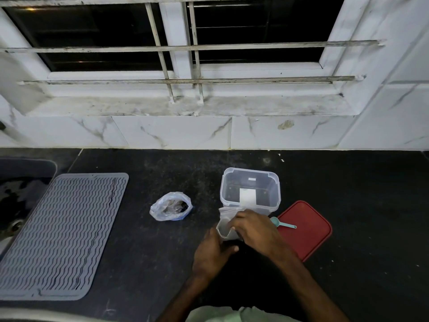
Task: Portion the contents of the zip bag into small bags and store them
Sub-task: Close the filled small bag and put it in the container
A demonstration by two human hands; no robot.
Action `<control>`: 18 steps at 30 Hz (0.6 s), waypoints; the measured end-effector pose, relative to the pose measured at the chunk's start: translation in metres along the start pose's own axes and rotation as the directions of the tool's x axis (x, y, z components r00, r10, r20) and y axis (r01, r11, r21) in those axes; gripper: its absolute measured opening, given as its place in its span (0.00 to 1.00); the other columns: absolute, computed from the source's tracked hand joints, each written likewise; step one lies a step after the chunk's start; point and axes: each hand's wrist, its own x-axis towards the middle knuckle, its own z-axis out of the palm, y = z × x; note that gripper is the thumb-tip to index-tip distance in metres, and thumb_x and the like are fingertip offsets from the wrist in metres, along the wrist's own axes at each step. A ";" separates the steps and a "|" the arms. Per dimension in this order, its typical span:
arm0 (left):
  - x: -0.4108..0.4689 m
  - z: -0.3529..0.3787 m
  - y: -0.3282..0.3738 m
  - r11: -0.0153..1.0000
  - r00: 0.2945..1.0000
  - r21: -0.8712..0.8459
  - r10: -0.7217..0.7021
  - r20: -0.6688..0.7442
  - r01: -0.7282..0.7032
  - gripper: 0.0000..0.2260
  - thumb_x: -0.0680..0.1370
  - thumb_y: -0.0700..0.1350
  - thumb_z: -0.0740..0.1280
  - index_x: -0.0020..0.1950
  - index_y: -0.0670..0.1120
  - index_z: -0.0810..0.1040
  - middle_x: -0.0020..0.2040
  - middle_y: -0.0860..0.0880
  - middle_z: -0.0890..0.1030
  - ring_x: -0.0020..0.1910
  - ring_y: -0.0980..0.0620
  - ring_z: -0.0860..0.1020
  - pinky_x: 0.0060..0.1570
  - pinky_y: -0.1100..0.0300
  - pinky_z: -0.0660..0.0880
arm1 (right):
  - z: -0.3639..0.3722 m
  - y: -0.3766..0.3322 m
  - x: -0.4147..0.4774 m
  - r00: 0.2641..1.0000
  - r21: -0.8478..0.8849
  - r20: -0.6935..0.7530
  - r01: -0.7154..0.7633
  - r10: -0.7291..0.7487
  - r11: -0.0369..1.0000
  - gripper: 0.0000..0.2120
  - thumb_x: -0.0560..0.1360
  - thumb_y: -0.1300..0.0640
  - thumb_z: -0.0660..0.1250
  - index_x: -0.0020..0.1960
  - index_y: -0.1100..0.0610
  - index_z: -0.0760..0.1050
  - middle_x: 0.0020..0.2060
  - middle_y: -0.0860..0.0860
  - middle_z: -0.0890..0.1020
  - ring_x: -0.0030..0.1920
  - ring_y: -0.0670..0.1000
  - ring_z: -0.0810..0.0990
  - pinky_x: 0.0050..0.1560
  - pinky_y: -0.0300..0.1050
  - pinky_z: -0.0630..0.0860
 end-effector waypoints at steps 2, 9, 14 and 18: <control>-0.001 0.004 0.006 0.999 0.999 0.005 0.035 -0.017 -0.034 0.32 0.67 0.60 0.69 0.70 0.55 0.68 0.64 0.55 0.75 0.63 0.55 0.75 0.62 0.54 0.73 | 0.007 -0.004 0.003 1.000 0.010 0.024 0.015 -0.015 1.000 0.18 0.72 0.54 0.73 0.60 0.45 0.79 0.59 0.44 0.80 0.61 0.48 0.77 0.63 0.46 0.75; 0.001 0.004 0.003 0.998 0.998 -0.003 0.063 -0.025 -0.063 0.26 0.73 0.54 0.71 0.69 0.58 0.69 0.64 0.58 0.76 0.63 0.57 0.74 0.62 0.58 0.72 | 0.022 0.005 0.011 0.999 -0.042 -0.014 0.032 -0.033 0.999 0.14 0.78 0.62 0.65 0.62 0.58 0.79 0.60 0.55 0.79 0.61 0.52 0.76 0.61 0.46 0.74; -0.001 0.005 -0.006 1.000 1.000 -0.019 0.023 0.003 -0.023 0.29 0.71 0.53 0.72 0.71 0.58 0.66 0.64 0.58 0.76 0.62 0.58 0.75 0.61 0.59 0.72 | 0.013 0.013 0.001 0.999 0.021 -0.003 -0.046 0.047 0.999 0.11 0.79 0.55 0.65 0.60 0.51 0.80 0.57 0.49 0.81 0.58 0.50 0.79 0.62 0.47 0.75; -0.002 0.009 -0.007 0.999 0.999 -0.049 0.008 0.031 -0.006 0.32 0.68 0.57 0.71 0.71 0.57 0.66 0.64 0.57 0.76 0.61 0.56 0.77 0.62 0.55 0.74 | 0.012 0.019 -0.003 0.995 0.073 0.002 -0.100 0.100 0.992 0.10 0.77 0.55 0.67 0.57 0.48 0.80 0.55 0.47 0.83 0.55 0.48 0.80 0.60 0.46 0.77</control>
